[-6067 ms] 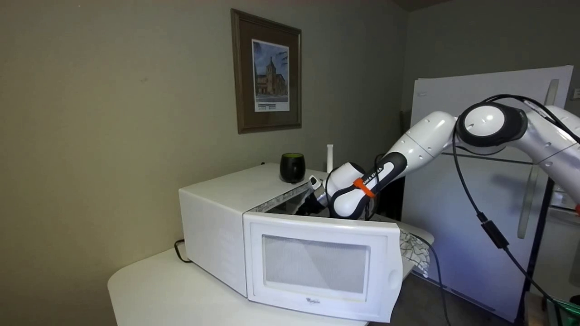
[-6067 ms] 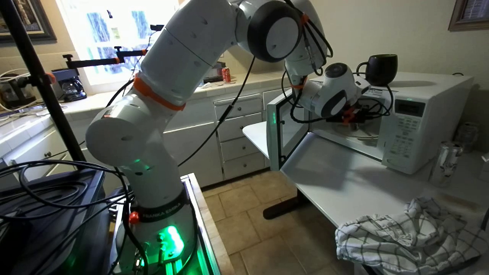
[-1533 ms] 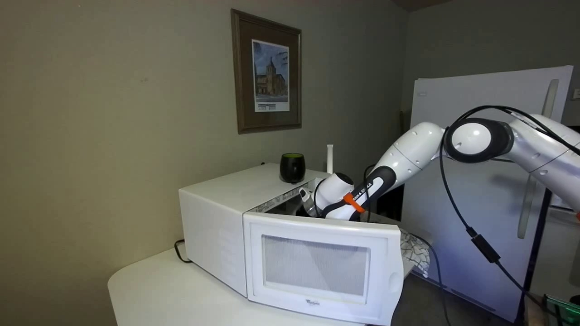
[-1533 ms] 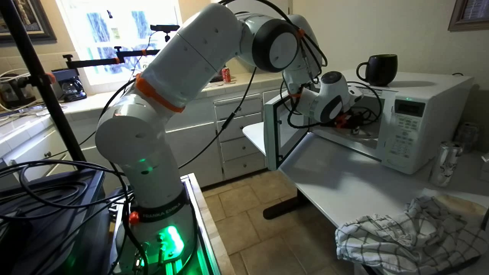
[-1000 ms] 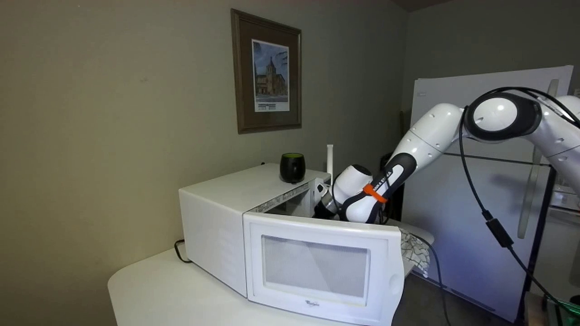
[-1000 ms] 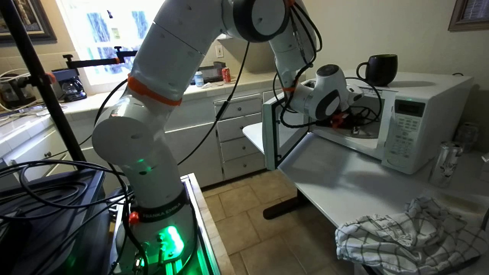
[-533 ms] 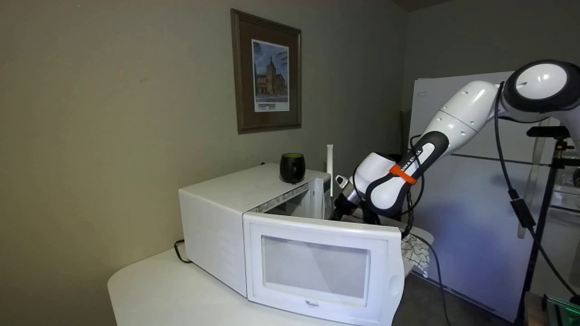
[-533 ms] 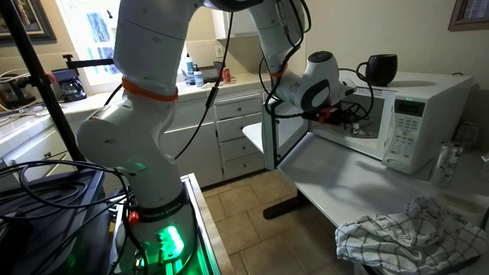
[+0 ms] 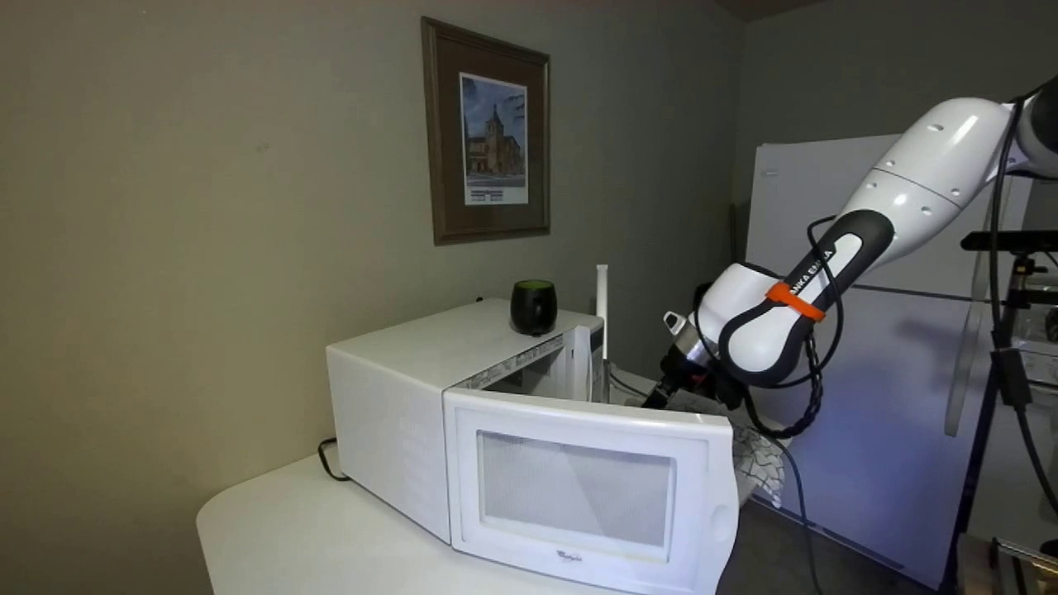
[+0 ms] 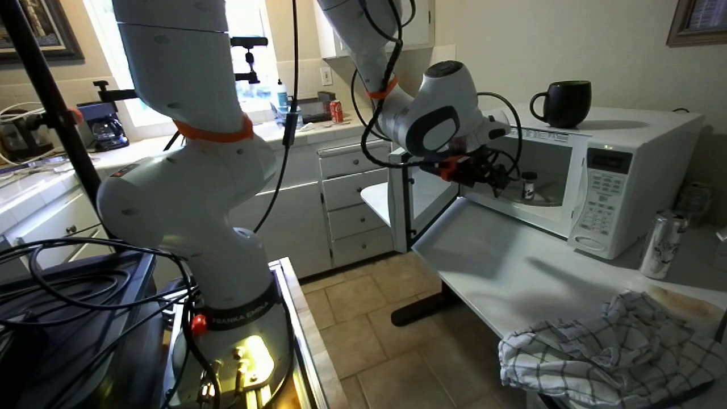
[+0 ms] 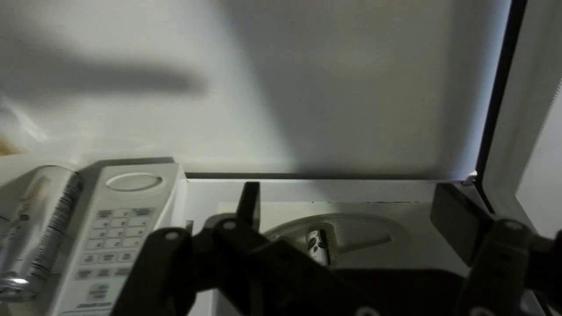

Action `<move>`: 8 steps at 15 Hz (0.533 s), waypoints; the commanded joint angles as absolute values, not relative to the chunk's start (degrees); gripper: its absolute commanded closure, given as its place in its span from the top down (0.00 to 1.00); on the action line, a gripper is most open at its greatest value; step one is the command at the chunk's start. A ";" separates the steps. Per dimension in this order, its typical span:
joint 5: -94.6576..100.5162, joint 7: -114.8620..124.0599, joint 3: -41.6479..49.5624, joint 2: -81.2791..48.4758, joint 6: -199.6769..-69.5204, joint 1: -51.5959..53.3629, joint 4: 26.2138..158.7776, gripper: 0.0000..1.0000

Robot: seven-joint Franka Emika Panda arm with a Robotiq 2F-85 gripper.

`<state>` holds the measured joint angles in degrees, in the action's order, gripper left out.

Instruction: Put the spice bottle in the microwave

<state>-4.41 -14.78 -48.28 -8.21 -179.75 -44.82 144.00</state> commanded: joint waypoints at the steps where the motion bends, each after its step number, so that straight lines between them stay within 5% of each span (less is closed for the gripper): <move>1: -6.77 -11.90 -48.28 5.86 -178.60 -48.49 153.22 1.00; 3: -10.01 -11.99 -46.86 11.52 -179.94 -48.76 156.94 1.00; 4: -5.04 -7.76 -35.80 14.06 -180.49 -40.01 159.00 1.00; 5: -10.43 -13.05 -41.73 16.48 -180.94 -46.10 160.66 1.00; 8: -9.85 -16.80 -36.88 20.25 -177.66 -46.15 158.20 1.00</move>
